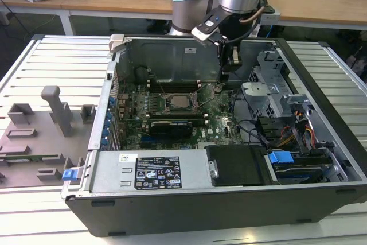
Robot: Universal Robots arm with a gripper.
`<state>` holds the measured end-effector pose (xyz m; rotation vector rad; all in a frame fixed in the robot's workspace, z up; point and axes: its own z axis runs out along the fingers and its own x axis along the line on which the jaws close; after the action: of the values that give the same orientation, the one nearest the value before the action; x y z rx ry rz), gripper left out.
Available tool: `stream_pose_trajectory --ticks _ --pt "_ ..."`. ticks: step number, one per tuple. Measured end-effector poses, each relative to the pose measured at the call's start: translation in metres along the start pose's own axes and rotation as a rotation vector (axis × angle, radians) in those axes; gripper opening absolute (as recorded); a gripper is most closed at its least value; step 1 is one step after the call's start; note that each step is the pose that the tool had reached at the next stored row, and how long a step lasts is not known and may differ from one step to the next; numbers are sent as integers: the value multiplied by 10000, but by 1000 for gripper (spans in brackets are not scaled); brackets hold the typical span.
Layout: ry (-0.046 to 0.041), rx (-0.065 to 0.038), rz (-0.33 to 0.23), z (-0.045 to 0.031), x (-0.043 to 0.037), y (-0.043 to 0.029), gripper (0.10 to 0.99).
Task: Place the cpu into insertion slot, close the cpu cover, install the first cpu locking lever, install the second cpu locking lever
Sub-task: 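Close the cpu cover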
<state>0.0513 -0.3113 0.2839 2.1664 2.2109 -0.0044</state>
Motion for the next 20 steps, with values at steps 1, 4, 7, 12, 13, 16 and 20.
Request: stream_pose_trajectory --ticks 1,4,7,12,13,16,20 --pt "0 0 -1 6 0 1 106" --pt "0 0 0 41 2 5 106" --pt "-1 1 -1 88 3 5 106" --pt "-1 0 -1 127 4 11 106" --pt "-1 0 0 136 4 13 106" --pt "-1 0 -1 154 5 17 106" --pt "0 1 -1 181 6 25 106"
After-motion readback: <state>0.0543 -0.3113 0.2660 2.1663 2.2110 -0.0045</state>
